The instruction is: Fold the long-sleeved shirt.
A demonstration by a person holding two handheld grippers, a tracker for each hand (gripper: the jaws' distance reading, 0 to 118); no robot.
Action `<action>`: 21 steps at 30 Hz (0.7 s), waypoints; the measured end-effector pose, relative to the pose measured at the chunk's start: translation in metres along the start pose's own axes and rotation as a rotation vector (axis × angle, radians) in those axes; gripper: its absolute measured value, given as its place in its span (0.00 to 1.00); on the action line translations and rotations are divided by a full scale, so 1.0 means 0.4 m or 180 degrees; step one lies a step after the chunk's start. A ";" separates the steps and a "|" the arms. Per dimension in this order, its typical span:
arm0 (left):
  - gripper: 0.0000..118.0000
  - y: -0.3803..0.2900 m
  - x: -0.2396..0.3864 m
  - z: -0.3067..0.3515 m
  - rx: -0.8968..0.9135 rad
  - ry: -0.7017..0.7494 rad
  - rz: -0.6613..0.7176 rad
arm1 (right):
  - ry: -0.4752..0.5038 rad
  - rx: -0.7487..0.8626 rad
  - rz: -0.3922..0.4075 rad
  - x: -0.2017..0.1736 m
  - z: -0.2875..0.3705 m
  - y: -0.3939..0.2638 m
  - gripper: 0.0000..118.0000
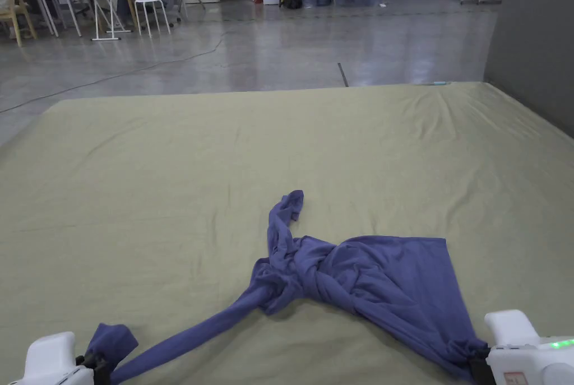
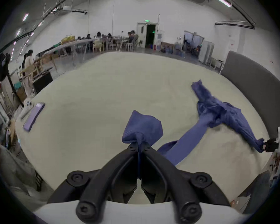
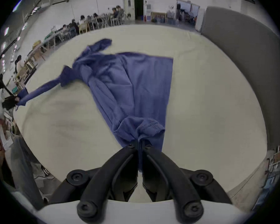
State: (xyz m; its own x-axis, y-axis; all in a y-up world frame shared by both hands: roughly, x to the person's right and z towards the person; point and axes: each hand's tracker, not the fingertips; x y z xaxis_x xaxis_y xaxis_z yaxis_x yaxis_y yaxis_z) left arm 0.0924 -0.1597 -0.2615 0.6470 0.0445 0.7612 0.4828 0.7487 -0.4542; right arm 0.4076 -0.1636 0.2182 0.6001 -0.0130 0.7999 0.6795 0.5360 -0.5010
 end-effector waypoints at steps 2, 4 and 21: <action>0.00 -0.002 -0.004 -0.007 -0.0010 -0.0022 0.0030 | -0.0019 -0.0007 -0.0031 0.003 -0.017 -0.004 0.04; 0.01 0.007 0.004 0.005 0.0056 -0.0005 0.0095 | -0.0025 0.0037 -0.0084 0.010 -0.020 0.004 0.08; 0.00 0.146 0.223 0.029 0.0052 -0.0896 -0.0140 | 0.0016 0.0587 -0.0635 0.082 0.078 0.081 0.02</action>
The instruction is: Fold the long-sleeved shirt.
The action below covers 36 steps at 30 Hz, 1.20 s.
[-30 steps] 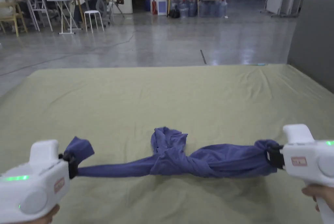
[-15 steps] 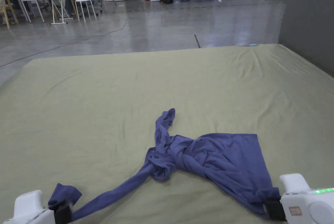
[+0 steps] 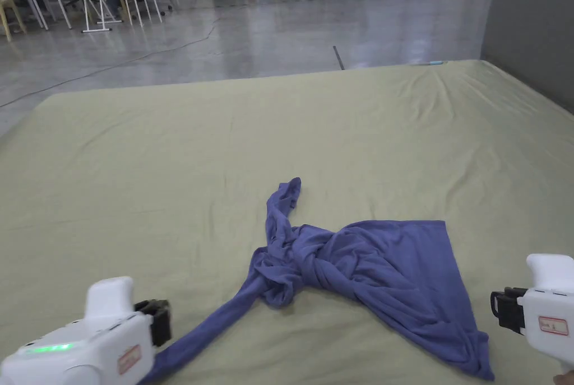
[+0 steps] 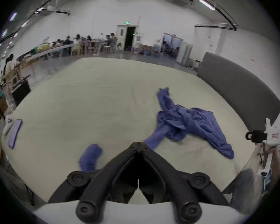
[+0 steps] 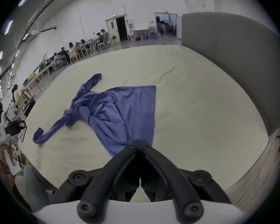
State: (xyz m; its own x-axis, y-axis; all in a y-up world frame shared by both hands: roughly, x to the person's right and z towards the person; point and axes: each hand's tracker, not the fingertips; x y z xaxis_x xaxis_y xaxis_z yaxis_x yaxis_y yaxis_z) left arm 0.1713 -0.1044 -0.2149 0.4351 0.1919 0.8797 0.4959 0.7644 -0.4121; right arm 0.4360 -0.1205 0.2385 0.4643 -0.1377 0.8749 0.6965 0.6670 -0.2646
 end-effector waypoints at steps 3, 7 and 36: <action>0.17 0.028 0.092 -0.089 -0.0093 -0.0300 -0.0113 | -0.0083 0.0146 0.0106 -0.039 0.027 -0.021 0.02; 0.84 0.048 0.176 -0.257 -0.0454 -0.0351 -0.0067 | -0.0008 -0.0003 0.0050 -0.032 -0.008 -0.020 0.02; 0.00 -0.060 0.164 -0.248 -0.0459 -0.0293 -0.0130 | -0.0125 -0.0079 0.0126 -0.027 -0.349 0.348 0.79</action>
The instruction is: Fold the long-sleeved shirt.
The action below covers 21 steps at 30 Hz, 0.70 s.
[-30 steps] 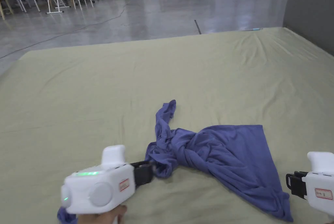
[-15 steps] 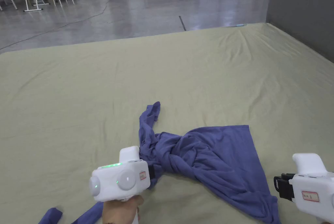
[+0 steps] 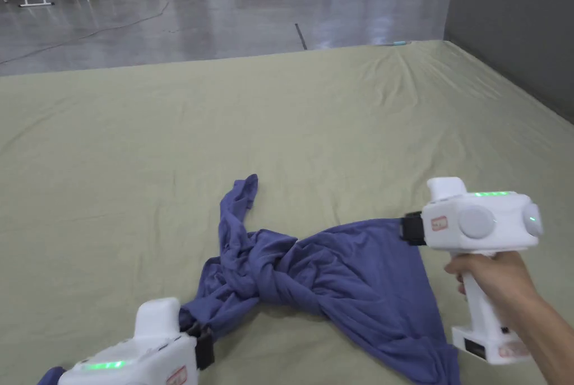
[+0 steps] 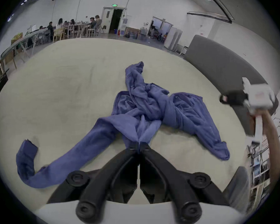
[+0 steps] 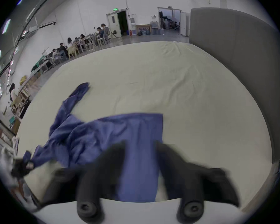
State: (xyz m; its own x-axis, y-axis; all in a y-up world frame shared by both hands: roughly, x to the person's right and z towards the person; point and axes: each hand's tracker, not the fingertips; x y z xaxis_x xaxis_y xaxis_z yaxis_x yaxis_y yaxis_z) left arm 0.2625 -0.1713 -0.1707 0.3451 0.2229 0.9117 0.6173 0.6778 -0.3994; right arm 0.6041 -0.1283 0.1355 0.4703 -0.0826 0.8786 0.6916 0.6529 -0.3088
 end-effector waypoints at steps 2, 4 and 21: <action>0.00 -0.032 -0.003 0.019 -0.0002 0.0100 -0.0111 | -0.0188 -0.0206 0.0050 0.014 -0.086 0.044 0.78; 0.00 -0.050 -0.011 0.031 -0.0046 0.0085 -0.0080 | -0.0273 -0.0406 0.0064 0.021 -0.162 0.066 0.78; 0.00 0.113 -0.090 0.086 0.0428 0.0424 -0.0142 | -0.0009 0.0267 0.0178 -0.070 0.010 0.176 0.04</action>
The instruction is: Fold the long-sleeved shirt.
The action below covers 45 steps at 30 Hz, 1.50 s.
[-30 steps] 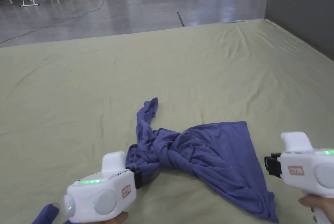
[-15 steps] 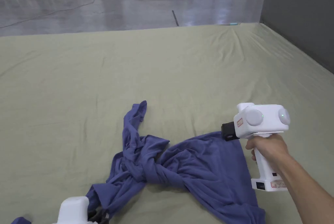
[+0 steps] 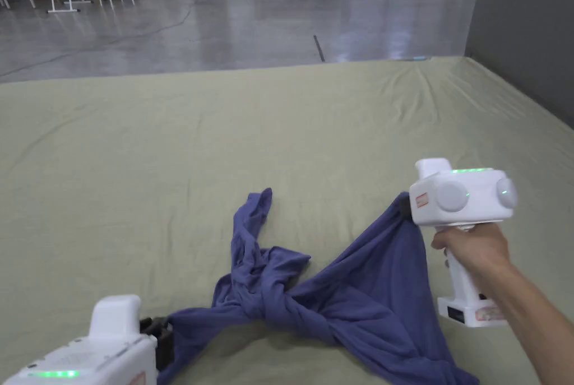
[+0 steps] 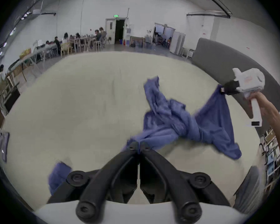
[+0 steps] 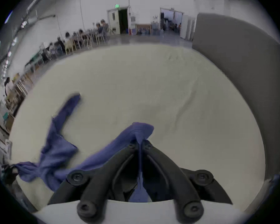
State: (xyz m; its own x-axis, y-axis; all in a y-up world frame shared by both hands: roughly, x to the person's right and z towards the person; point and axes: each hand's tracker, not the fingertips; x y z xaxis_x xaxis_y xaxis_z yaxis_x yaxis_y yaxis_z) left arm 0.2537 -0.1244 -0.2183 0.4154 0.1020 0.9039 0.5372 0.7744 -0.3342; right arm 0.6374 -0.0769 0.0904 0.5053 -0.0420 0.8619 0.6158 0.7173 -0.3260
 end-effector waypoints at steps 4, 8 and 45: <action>0.00 0.160 -0.034 0.045 0.0439 0.0044 0.0024 | 0.0137 0.0456 0.0085 -0.003 0.199 0.153 0.04; 0.00 0.352 -0.039 0.096 0.0875 0.0018 -0.0045 | 0.0214 0.0861 0.0125 -0.026 0.353 0.299 0.04; 0.00 0.735 -0.071 -0.412 0.0299 0.0236 -0.0172 | 0.0074 0.0307 -0.0124 -0.083 -0.243 0.494 0.04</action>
State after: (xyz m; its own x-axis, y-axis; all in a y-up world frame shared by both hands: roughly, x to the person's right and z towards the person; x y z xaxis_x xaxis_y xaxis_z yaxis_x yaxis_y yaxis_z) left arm 0.5209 -0.0024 -0.3862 0.4426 0.0147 0.8966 0.4908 0.8329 -0.2559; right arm 0.8011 -0.0014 -0.0405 0.4966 -0.0866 0.8636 0.5748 0.7783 -0.2525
